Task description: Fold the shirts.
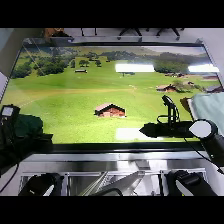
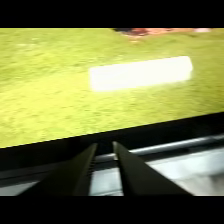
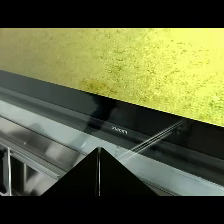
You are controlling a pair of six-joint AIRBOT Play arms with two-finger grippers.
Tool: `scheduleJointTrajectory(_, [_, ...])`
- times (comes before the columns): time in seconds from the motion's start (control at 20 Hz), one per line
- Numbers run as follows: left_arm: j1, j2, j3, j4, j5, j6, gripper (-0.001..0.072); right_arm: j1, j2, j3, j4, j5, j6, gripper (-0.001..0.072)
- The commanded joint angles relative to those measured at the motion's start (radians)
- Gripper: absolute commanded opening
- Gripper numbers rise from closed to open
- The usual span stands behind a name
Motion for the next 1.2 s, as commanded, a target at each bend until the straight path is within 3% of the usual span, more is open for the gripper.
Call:
scheduleJointTrajectory(0.0, [0.0,-0.146,0.084,0.39,-0.138,-0.058,0.0688,0.001,0.001,0.0,0.0,0.0,0.0,0.0019])
scheduleJointTrajectory(0.1, [0.019,-0.231,0.058,0.502,-0.132,-0.057,0.0686,0.001,0.001,0.0,0.0,0.0,0.0,0.002])
scheduleJointTrajectory(0.2, [0.103,-0.321,-0.003,0.515,-0.07,-0.019,0.0686,0.001,0.001,0.0,0.0,0.0,0.0,0.002])
scheduleJointTrajectory(0.6, [0.698,-0.692,-0.151,0.504,0.232,0.119,0.0686,0.001,0.001,0.0,0.0,0.0,0.0,0.002])
scheduleJointTrajectory(0.8, [0.793,-0.857,-0.148,0.503,0.385,0.137,0.0686,0.001,0.001,0.0,0.0,0.0,0.0,0.0019])
scheduleJointTrajectory(0.9, [0.792,-0.938,-0.133,0.503,0.397,0.136,0.0683,0.001,0.001,0.0,0.0,0.0,0.0,0.0019])
scheduleJointTrajectory(0.95, [0.792,-0.976,-0.116,0.504,0.375,0.136,0.0528,0.001,0.001,0.0,0.0,0.0,0.0,0.0019])
scheduleJointTrajectory(1.05, [0.792,-1.025,-0.06,0.504,0.295,0.15,0.0023,0.001,0.001,0.0,0.0,0.0,0.0,0.0019])
scheduleJointTrajectory(1.15, [0.781,-1.021,0.016,0.474,0.2,0.193,0.0017,0.001,0.001,0.0,0.0,0.0,0.0,0.002])
